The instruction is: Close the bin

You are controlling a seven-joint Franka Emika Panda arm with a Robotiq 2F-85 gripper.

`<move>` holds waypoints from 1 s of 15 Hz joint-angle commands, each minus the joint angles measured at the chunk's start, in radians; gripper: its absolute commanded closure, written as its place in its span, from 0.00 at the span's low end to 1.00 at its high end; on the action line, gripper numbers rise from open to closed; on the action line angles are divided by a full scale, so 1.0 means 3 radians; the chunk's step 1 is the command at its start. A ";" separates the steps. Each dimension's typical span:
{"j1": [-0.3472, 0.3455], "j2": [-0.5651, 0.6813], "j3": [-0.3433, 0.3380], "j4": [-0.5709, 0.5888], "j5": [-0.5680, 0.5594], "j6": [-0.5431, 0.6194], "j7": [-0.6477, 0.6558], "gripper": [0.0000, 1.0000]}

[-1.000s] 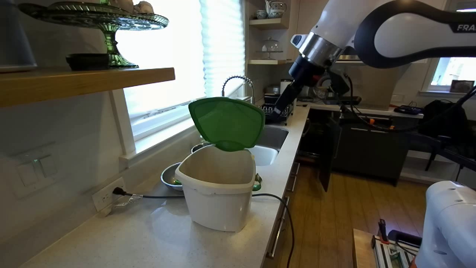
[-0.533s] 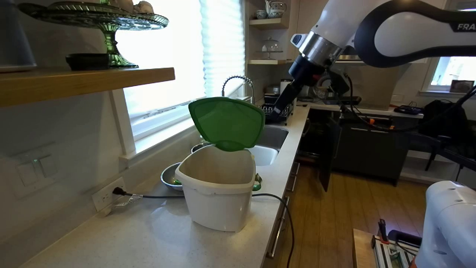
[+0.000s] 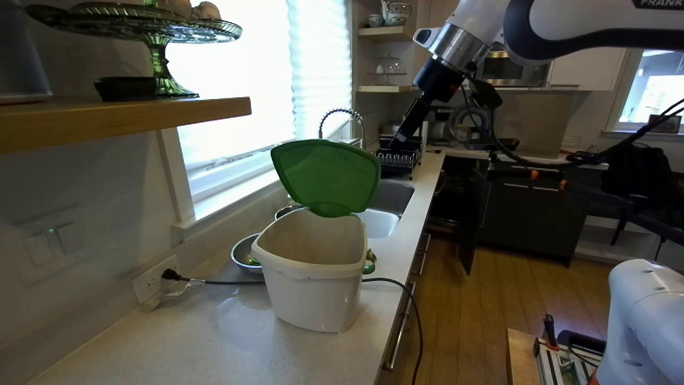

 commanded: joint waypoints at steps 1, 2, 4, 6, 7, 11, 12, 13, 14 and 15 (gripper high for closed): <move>0.0125 0.0223 -0.0157 0.0157 0.0092 -0.0076 -0.0436 0.00; 0.0131 0.0252 -0.0173 0.0159 0.0090 -0.0058 -0.0518 0.00; 0.0145 0.0310 -0.0188 0.0140 0.0083 0.0066 -0.0664 0.00; 0.0147 0.0350 -0.0188 0.0088 0.0110 0.0254 -0.0713 0.00; 0.0140 0.0369 -0.0181 0.0063 0.0134 0.0342 -0.0684 0.00; 0.0161 0.0422 -0.0175 -0.0011 0.0291 0.0528 -0.0644 0.00; 0.0166 0.0432 -0.0173 -0.0024 0.0333 0.0544 -0.0646 0.00; 0.0170 0.0443 -0.0169 -0.0039 0.0369 0.0574 -0.0643 0.00; 0.0179 0.0449 -0.0170 -0.0047 0.0414 0.0568 -0.0647 0.00; 0.0206 0.0454 -0.0182 -0.0054 0.0494 0.0539 -0.0665 0.00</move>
